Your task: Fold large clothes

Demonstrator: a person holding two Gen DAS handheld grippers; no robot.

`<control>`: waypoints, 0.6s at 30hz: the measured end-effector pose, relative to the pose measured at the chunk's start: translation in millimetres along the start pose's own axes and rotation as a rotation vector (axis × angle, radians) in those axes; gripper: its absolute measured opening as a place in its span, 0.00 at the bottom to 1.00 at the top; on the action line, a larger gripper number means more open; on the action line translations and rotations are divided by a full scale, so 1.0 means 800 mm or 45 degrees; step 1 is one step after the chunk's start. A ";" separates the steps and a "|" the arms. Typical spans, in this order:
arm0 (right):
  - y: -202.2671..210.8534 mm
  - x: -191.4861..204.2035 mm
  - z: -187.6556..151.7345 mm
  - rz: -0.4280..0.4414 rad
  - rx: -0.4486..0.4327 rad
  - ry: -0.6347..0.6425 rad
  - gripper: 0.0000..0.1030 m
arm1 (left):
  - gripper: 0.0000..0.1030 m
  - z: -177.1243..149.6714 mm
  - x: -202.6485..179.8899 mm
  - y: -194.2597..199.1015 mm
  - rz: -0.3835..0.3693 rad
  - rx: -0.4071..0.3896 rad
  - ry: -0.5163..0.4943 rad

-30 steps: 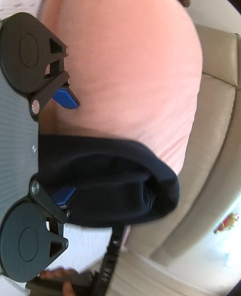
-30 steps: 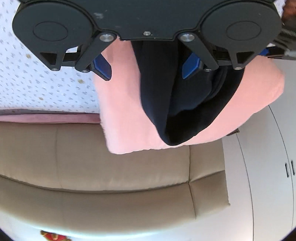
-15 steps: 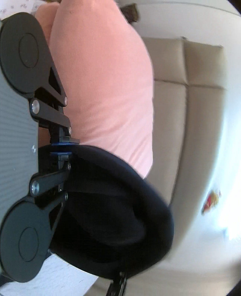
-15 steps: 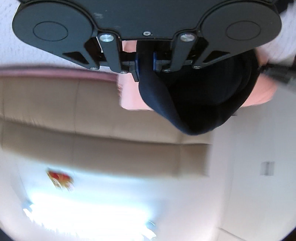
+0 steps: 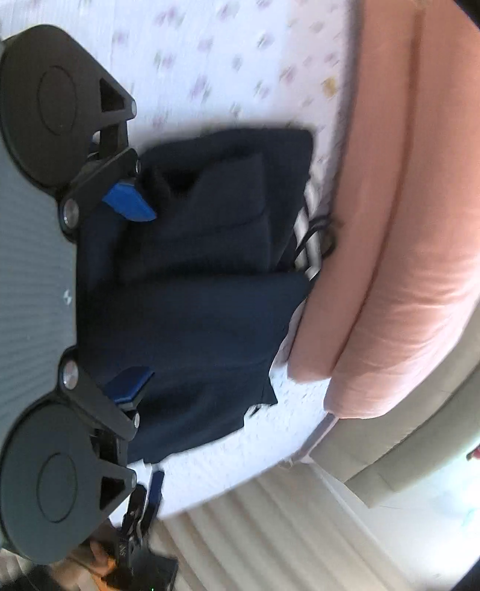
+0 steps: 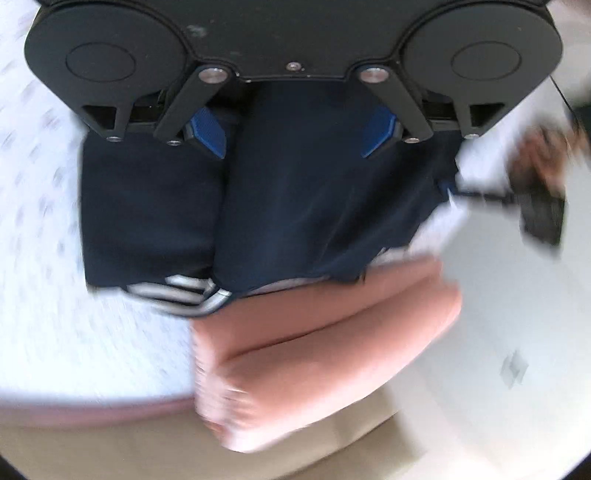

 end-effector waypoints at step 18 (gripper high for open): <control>0.018 0.027 -0.059 -0.411 -0.263 -0.231 0.87 | 0.99 -0.082 -0.050 0.025 0.385 -0.157 -0.143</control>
Point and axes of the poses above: each gripper's, at about its wrist camera, not at the fingertips, and y roughly against the way its jaws point, x to its left, z to its top, the point moved 1 cm from there along -y, roughly the way its jaws point, and after that the axes turned 7 degrees about z, right-handed, at the moved point
